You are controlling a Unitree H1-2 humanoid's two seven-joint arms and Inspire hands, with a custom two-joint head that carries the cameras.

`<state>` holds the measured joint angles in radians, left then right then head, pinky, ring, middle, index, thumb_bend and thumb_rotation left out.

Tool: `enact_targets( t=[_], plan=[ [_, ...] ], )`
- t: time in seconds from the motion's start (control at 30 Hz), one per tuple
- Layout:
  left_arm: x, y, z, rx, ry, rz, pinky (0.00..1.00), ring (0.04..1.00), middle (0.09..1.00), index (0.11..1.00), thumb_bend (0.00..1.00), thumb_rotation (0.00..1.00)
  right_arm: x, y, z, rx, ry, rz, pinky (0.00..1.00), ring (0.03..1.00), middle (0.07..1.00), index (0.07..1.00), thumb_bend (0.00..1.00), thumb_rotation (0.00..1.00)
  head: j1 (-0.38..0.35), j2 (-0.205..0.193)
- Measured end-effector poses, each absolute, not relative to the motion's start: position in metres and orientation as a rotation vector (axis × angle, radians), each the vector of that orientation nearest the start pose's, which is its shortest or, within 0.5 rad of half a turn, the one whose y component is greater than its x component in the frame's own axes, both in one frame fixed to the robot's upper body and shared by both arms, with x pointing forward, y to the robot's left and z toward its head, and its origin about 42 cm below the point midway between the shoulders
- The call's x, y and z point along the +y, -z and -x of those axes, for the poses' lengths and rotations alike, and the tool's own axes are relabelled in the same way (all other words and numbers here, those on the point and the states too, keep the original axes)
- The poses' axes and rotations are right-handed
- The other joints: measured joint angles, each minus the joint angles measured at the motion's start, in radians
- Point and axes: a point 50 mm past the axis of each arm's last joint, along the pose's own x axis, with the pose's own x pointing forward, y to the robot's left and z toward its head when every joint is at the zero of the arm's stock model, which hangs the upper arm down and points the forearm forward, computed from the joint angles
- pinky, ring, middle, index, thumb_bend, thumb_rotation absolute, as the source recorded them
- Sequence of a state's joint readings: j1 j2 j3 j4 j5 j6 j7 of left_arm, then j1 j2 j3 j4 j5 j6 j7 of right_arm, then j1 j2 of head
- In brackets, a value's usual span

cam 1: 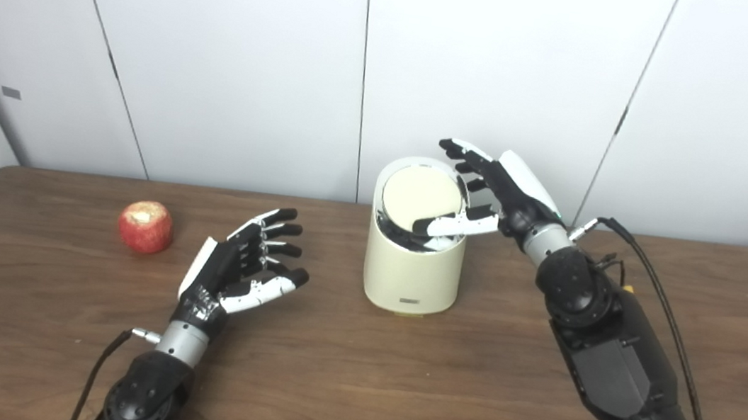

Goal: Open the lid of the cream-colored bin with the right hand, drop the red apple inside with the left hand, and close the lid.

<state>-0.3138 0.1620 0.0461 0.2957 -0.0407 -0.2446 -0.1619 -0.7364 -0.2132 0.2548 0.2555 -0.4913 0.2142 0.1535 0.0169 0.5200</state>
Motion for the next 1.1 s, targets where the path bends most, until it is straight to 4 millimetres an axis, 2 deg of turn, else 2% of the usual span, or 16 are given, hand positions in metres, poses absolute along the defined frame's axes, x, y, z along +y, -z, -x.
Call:
enact_targets(
  t=[0.2, 0.37, 0.67, 1.1],
  plan=[
    [0.2521, -0.1365, -0.3834, -0.249, 0.163, -0.132, 0.55, 0.707, 0.800, 0.863, 0.77, 0.27, -0.1595, -0.2805, -0.4801, -0.262, -0.246, 0.863, 0.72, 0.834, 0.876, 0.888, 0.80, 0.34, 0.000, 0.000],
    [0.2521, -0.1365, -0.3834, -0.249, 0.162, -0.132, 0.55, 0.698, 0.793, 0.862, 0.77, 0.26, -0.1595, -0.2810, -0.4821, -0.268, -0.250, 0.865, 0.82, 0.904, 0.902, 0.891, 0.78, 0.33, 0.002, 0.002],
    [0.2525, -0.1366, -0.3834, -0.249, 0.160, -0.132, 0.55, 0.699, 0.797, 0.861, 0.77, 0.25, -0.1610, -0.2818, -0.4829, -0.267, -0.246, 0.860, 0.76, 0.890, 0.910, 0.889, 0.75, 0.32, 0.000, 0.005],
    [0.2523, -0.1365, -0.3834, -0.248, 0.161, -0.133, 0.55, 0.699, 0.796, 0.861, 0.76, 0.26, -0.1632, -0.2825, -0.4834, -0.254, -0.235, 0.862, 0.75, 0.873, 0.910, 0.888, 0.75, 0.30, 0.002, 0.011]
  ],
)
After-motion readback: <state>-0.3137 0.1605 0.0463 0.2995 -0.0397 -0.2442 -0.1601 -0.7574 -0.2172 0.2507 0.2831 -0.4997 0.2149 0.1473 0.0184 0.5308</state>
